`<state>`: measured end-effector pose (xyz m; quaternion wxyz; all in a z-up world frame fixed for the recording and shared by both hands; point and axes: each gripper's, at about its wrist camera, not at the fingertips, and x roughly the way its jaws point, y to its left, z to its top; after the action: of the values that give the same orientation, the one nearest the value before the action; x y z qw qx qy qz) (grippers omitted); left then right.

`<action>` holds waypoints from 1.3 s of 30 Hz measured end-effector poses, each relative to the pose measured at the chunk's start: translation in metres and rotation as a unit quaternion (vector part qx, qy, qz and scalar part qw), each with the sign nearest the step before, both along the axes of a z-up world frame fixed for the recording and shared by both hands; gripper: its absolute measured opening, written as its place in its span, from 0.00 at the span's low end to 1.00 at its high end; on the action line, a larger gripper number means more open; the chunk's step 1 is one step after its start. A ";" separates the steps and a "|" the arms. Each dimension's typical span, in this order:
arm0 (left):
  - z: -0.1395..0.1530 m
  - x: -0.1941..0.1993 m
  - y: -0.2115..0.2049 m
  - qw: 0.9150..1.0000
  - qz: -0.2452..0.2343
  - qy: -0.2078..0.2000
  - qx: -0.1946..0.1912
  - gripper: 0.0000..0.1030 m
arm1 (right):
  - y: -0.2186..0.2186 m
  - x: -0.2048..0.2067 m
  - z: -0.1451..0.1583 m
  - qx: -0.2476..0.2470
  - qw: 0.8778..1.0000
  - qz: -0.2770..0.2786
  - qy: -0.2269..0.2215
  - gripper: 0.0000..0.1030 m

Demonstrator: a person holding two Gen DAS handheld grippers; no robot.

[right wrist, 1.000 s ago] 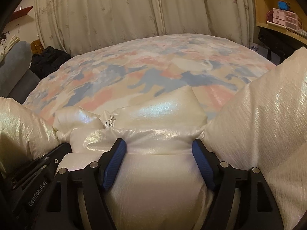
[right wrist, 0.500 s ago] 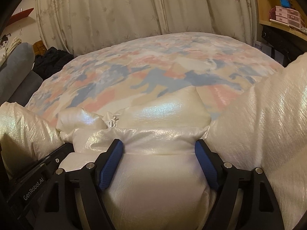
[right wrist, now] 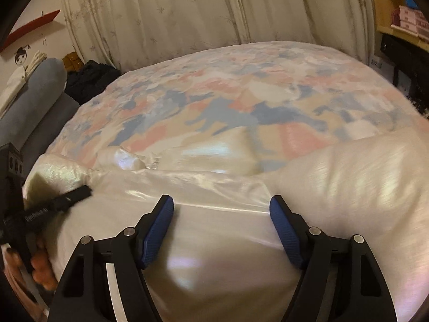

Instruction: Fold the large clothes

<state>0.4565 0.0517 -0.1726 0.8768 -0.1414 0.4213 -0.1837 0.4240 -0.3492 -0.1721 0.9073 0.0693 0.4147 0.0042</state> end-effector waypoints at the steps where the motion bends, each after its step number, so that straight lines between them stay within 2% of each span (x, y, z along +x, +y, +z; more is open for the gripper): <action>1: 0.002 -0.002 0.008 1.000 -0.001 0.001 0.003 0.01 | -0.007 -0.005 0.004 -0.008 1.000 -0.003 -0.001 0.73; 4: 0.009 -0.009 0.028 1.000 -0.002 0.013 0.002 0.01 | -0.031 -0.019 0.017 -0.029 0.999 -0.028 0.001 0.73; 8: 0.026 -0.035 0.054 0.999 0.014 0.004 0.042 0.01 | -0.065 -0.045 0.038 -0.052 0.995 -0.080 0.005 0.74; 14: 0.049 -0.084 0.085 0.994 0.036 -0.006 0.099 0.01 | -0.111 -0.119 0.069 -0.029 0.990 -0.140 0.006 0.77; 19: 0.072 -0.128 0.109 0.991 0.068 -0.001 0.116 0.04 | -0.117 -0.176 0.088 -0.022 0.988 -0.151 0.001 0.77; 24: 0.095 -0.182 0.124 0.991 0.088 -0.005 0.102 0.22 | -0.095 -0.216 0.101 -0.021 0.990 -0.140 -0.005 0.77; 26: 0.104 -0.201 0.125 0.991 0.091 -0.010 0.098 0.33 | -0.079 -0.225 0.104 -0.027 0.991 -0.133 -0.003 0.77; 33: 0.123 -0.265 0.116 0.995 0.076 -0.023 0.059 0.45 | -0.022 -0.271 0.114 0.012 0.995 -0.095 -0.016 0.77; 34: 0.124 -0.272 0.115 0.996 0.072 -0.024 0.053 0.49 | -0.014 -0.278 0.116 0.017 0.996 -0.090 -0.018 0.77; 39: 0.125 -0.302 0.111 0.998 0.067 -0.020 0.004 0.60 | 0.020 -0.302 0.125 0.042 0.997 -0.064 -0.033 0.77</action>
<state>0.1547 0.1629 -0.0478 0.8957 -0.1624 0.3943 -0.1259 0.1215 -0.3291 -0.0468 0.9151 0.1338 0.3788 -0.0345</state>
